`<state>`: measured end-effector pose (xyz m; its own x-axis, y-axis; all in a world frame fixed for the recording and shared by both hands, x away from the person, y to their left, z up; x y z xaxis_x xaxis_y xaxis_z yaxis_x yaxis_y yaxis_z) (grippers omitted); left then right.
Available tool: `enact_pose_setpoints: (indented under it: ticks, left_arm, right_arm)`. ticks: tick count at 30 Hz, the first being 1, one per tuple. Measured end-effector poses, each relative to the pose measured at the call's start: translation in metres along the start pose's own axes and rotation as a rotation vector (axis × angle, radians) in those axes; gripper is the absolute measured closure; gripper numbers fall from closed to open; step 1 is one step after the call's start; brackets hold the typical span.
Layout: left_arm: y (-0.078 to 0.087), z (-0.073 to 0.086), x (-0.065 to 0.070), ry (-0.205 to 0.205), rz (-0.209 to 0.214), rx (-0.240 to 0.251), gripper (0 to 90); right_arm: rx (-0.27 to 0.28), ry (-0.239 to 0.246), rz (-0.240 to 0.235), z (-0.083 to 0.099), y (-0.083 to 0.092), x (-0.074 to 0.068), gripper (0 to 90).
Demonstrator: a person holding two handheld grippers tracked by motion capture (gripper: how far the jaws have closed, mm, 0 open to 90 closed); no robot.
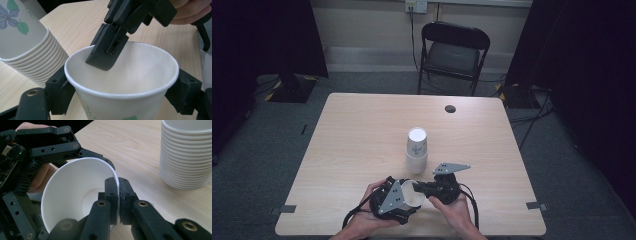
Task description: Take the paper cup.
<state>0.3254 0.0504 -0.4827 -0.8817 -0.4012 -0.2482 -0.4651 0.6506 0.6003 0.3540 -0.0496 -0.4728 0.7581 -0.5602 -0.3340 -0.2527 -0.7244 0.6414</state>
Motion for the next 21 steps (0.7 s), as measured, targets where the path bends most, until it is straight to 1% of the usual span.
enact_pose_setpoints:
  ticks: [4,6,10,12,14,16,19,21]
  left_arm:
    - [0.001,-0.001,0.000,-0.006,-0.009,0.002,21.1]
    - [0.002,-0.001,0.000,-0.002,-0.006,0.009,23.2]
    - [0.005,-0.002,-0.003,0.007,0.000,0.027,28.2]
    - [0.005,-0.003,-0.003,0.024,0.010,0.036,29.1]
    - [0.006,-0.003,-0.004,0.036,0.010,0.039,29.0]
    - [0.006,-0.002,-0.005,0.053,0.013,0.046,28.8]
    - [0.007,-0.001,-0.008,0.089,0.020,0.054,28.5]
    - [0.006,0.000,-0.010,0.119,0.026,0.057,27.9]
  right_arm:
    - [0.003,-0.006,-0.006,-0.001,0.001,0.000,87.4]
    - [0.006,0.004,0.000,-0.001,0.001,0.000,86.4]
    - [0.016,-0.005,0.001,-0.002,0.002,0.002,81.0]
    - [0.034,-0.003,0.000,-0.003,0.003,0.001,78.1]
    - [0.037,0.000,0.009,-0.003,0.003,0.002,72.1]
    - [0.042,0.003,0.016,-0.004,0.004,0.002,69.1]
    - [0.050,0.002,0.021,-0.005,0.005,0.003,64.9]
    - [0.045,0.001,0.012,-0.004,0.005,0.003,63.5]
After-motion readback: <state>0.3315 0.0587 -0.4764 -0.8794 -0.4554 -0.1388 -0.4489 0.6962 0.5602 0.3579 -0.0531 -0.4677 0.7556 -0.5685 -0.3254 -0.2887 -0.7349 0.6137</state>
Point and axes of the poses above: each handheld gripper's, and its own axes: y roughly backward along the jaws, z roughly out of its underside, x roughly to its right, the point moved 7 cm from there along -y, roughly forward along the jaws, and after that the axes turned 9 degrees about -x, right-handed, at the moved point
